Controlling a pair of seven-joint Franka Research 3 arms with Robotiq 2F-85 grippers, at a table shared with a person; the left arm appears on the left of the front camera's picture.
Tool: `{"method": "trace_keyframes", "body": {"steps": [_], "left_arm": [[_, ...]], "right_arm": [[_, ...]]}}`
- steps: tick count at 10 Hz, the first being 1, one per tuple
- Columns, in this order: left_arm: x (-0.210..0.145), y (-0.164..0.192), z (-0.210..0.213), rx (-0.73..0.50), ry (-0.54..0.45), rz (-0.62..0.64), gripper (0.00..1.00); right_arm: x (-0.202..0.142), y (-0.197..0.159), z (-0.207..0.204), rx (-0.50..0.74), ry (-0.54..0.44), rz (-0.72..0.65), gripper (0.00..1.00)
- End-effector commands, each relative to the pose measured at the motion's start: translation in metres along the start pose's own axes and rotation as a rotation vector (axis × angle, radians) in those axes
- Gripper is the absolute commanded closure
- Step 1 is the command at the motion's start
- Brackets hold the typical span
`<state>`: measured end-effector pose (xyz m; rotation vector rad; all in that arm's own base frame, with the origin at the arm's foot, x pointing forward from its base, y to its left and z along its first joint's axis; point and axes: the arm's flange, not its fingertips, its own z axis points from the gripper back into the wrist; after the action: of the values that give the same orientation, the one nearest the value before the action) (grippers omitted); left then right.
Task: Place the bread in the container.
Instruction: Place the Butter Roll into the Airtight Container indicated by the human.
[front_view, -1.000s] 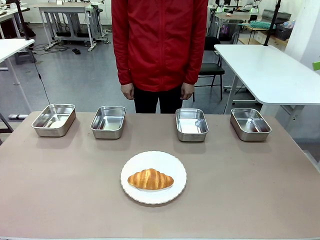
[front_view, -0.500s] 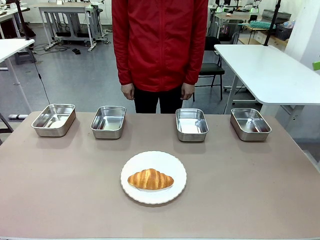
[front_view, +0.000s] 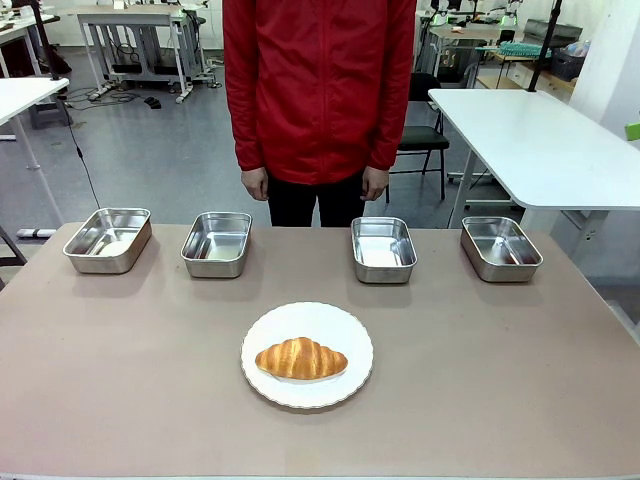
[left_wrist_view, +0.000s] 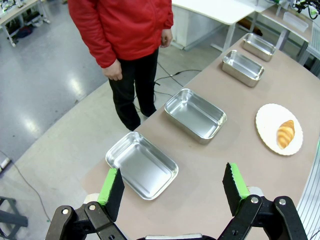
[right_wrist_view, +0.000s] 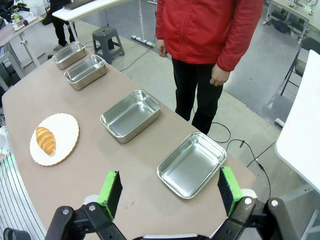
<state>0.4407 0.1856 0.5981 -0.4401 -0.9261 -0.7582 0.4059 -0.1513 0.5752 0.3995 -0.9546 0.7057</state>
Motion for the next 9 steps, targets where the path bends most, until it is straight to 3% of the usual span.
{"method": "trace_keyframes", "body": {"steps": [1, 9], "left_arm": [[-0.0001, -0.0007, 0.0012, 0.001, -0.003, 0.000, 0.00], [-0.0001, -0.0007, 0.0012, 0.001, -0.003, 0.000, 0.00]], "right_arm": [[0.0007, -0.0002, -0.0006, 0.005, -0.011, 0.003, 0.00], [0.0007, -0.0002, -0.0006, 0.005, -0.011, 0.003, 0.00]]}}
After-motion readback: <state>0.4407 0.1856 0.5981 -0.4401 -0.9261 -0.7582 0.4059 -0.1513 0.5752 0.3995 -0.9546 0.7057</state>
